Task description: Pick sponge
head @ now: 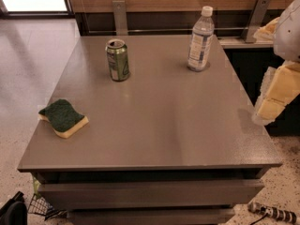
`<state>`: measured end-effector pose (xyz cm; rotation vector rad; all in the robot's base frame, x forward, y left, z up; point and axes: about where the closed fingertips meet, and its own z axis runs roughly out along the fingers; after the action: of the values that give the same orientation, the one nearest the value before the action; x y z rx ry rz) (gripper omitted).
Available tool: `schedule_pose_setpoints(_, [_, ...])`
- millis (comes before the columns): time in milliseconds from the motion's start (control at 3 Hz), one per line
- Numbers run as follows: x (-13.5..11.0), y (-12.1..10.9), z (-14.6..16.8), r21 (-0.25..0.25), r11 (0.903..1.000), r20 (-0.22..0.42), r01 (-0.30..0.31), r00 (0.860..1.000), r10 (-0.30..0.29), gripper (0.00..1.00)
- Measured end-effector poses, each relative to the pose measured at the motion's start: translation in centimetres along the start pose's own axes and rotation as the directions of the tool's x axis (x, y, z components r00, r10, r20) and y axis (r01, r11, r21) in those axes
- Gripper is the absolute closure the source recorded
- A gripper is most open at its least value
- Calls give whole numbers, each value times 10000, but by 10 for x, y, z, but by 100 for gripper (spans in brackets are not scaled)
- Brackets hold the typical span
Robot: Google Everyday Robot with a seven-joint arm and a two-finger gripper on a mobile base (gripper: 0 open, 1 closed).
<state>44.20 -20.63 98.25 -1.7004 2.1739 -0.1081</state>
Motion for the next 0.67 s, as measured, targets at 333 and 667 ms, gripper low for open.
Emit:
schedule_pose_setpoints(333, [-20, 6, 19, -41, 10000, 966, 88, 9953, -84, 0])
schedule_pose_setpoints(667, [-61, 15, 45, -128, 9999, 2701, 37, 9628, -1, 0])
